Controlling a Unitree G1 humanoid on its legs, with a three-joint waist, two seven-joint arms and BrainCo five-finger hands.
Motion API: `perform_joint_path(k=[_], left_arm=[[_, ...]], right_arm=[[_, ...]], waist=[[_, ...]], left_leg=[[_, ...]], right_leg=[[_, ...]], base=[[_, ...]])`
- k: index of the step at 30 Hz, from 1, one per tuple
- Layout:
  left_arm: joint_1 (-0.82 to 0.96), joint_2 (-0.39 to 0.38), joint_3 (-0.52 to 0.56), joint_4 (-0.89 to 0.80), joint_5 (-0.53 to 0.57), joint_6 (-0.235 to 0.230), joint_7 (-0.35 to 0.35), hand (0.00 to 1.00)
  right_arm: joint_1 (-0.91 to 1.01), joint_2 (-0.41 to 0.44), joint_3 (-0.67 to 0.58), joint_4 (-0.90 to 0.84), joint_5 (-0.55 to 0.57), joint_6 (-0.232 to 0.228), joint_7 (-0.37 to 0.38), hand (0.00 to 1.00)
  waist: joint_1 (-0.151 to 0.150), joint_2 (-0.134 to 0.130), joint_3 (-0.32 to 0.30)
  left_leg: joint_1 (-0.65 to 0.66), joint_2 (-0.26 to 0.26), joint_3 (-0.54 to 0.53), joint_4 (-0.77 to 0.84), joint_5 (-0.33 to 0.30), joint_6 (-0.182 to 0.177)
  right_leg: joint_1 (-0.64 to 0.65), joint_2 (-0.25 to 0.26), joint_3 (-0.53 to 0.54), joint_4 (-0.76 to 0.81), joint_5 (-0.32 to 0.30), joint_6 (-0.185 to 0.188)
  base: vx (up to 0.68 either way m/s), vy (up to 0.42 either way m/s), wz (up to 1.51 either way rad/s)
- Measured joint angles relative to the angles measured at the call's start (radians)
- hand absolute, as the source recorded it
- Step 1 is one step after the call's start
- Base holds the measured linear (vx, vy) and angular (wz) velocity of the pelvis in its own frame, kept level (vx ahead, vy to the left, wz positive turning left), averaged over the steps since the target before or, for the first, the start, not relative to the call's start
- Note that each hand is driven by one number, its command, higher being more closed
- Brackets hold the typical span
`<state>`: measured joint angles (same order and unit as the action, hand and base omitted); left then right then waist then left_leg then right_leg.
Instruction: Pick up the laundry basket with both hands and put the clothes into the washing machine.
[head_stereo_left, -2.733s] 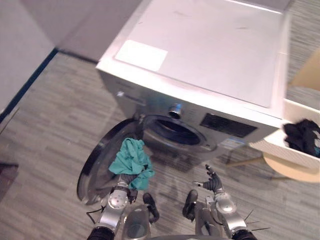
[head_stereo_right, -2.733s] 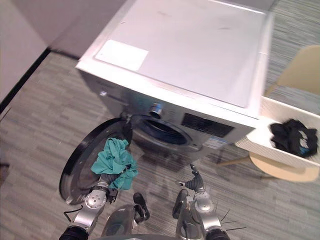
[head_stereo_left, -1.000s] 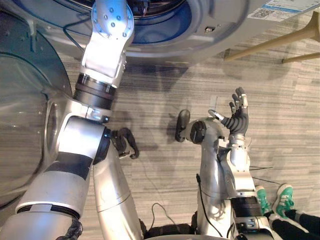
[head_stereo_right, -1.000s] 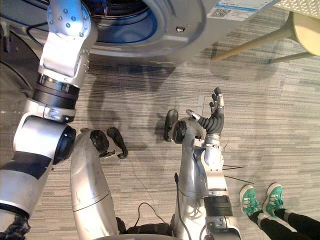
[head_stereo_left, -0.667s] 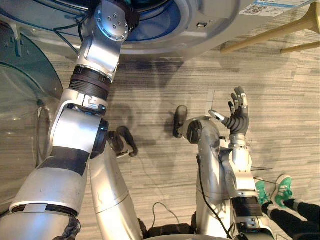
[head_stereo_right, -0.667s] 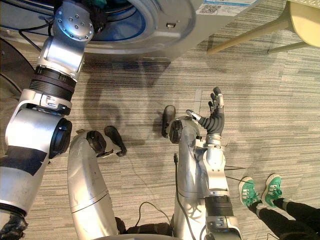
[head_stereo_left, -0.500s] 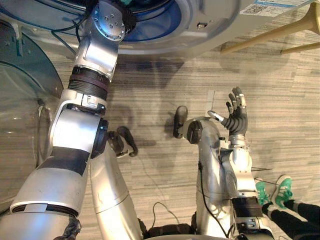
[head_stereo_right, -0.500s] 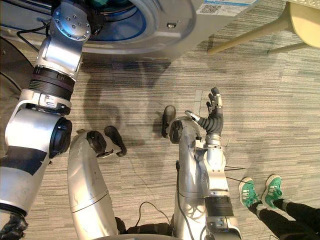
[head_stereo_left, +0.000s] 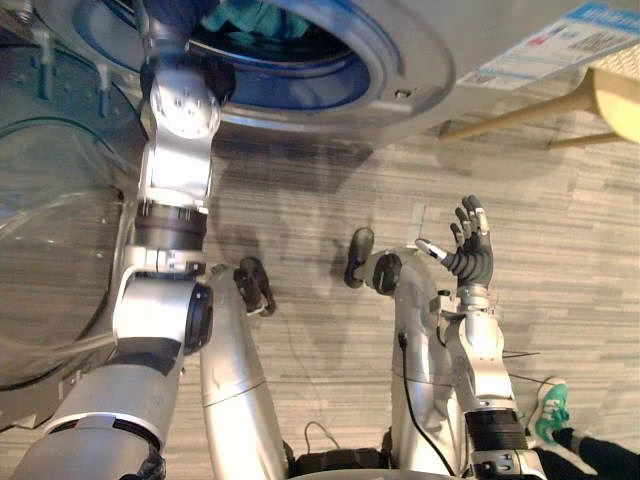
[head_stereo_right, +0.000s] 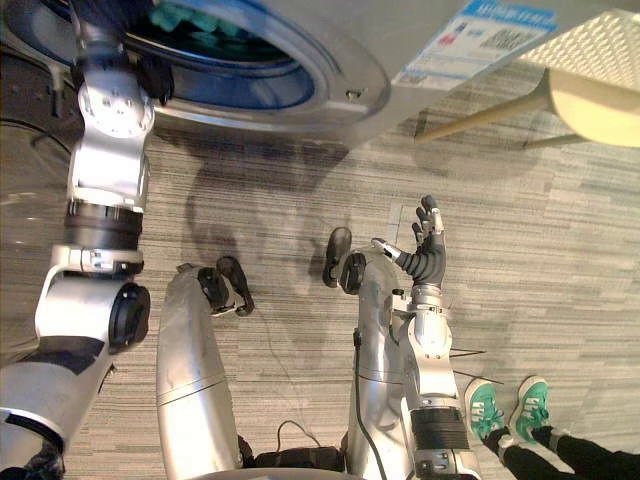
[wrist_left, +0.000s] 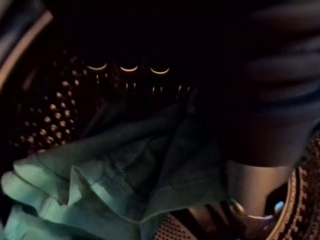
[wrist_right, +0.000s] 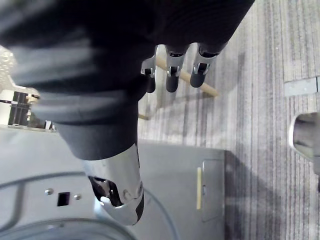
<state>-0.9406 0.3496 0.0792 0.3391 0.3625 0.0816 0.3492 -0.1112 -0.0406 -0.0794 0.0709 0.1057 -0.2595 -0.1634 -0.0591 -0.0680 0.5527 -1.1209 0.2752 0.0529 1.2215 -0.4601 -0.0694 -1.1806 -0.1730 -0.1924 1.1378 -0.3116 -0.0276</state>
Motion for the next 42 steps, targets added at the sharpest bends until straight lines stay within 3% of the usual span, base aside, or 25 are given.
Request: perform_joint_path(k=[4, 7, 10, 16, 21, 31, 36, 42], left_arm=[[0.162, -0.065, 0.012, -0.066, 0.083, 0.004, -0.005, 0.0], [0.291, -0.129, 0.033, -0.087, 0.079, -0.003, -0.009, 0.0], [0.407, -0.163, 0.032, -0.089, 0.03, -0.046, -0.009, 0.0], [0.377, -0.145, 0.033, -0.072, -0.072, -0.091, -0.008, 0.0], [0.23, -0.131, 0.031, -0.012, -0.2, -0.109, -0.007, 0.0], [0.155, -0.116, 0.023, 0.065, -0.202, -0.115, 0.001, 0.0], [0.26, -0.173, 0.075, 0.076, -0.203, -0.115, 0.004, 0.0], [0.452, -0.292, 0.193, 0.073, -0.329, -0.134, 0.072, 0.0]], right_arm=[[0.034, -0.001, 0.0, -0.001, -0.006, 0.005, 0.015, 0.0], [0.041, 0.0, 0.0, -0.001, -0.016, 0.011, 0.014, 0.0], [0.044, -0.003, -0.001, 0.0, -0.024, 0.014, 0.012, 0.0], [0.043, -0.008, -0.001, 0.002, -0.041, 0.032, 0.009, 0.0], [0.034, -0.009, -0.005, 0.002, -0.048, 0.032, -0.012, 0.0], [0.031, -0.006, -0.047, 0.001, -0.047, 0.033, -0.035, 0.0], [0.031, -0.005, -0.046, 0.001, -0.047, 0.033, -0.035, 0.0], [0.031, 0.004, -0.042, 0.01, -0.047, 0.032, -0.056, 0.0]], waist=[[0.02, -0.001, -0.005], [0.021, -0.001, -0.009], [0.023, -0.004, -0.021], [0.028, -0.003, -0.047], [0.027, -0.002, -0.051], [0.025, -0.002, -0.051], [0.039, 0.001, -0.052], [0.054, 0.004, -0.05]], left_leg=[[0.092, -0.002, 0.013, -0.087, 0.025, -0.015], [0.171, -0.001, 0.023, -0.161, 0.049, -0.026], [0.257, 0.0, 0.044, -0.245, 0.075, -0.037], [0.262, 0.003, 0.047, -0.282, 0.097, -0.045], [0.227, 0.014, 0.044, -0.278, 0.105, -0.047], [0.211, 0.022, 0.044, -0.269, 0.106, -0.047], [0.212, 0.022, 0.049, -0.274, 0.111, -0.042], [0.204, 0.019, 0.041, -0.281, 0.115, -0.04]], right_leg=[[0.081, 0.011, -0.006, -0.065, 0.007, -0.009], [0.159, 0.022, -0.021, -0.128, 0.016, -0.015], [0.23, 0.035, -0.022, -0.192, 0.03, -0.021], [0.234, 0.051, -0.028, -0.225, 0.045, -0.03], [0.203, 0.065, -0.029, -0.236, 0.061, -0.035], [0.188, 0.072, -0.028, -0.239, 0.072, -0.041], [0.188, 0.074, -0.024, -0.25, 0.082, -0.039], [0.186, 0.068, -0.032, -0.252, 0.08, -0.036]], base=[[0.0, -0.101, 0.04], [0.02, -0.088, 0.03], [0.04, -0.082, -0.03], [-0.01, -0.059, -0.03], [-0.06, -0.038, -0.06], [-0.05, -0.017, -0.03], [-0.07, -0.006, -0.02], [-0.05, -0.018, 0.05]])
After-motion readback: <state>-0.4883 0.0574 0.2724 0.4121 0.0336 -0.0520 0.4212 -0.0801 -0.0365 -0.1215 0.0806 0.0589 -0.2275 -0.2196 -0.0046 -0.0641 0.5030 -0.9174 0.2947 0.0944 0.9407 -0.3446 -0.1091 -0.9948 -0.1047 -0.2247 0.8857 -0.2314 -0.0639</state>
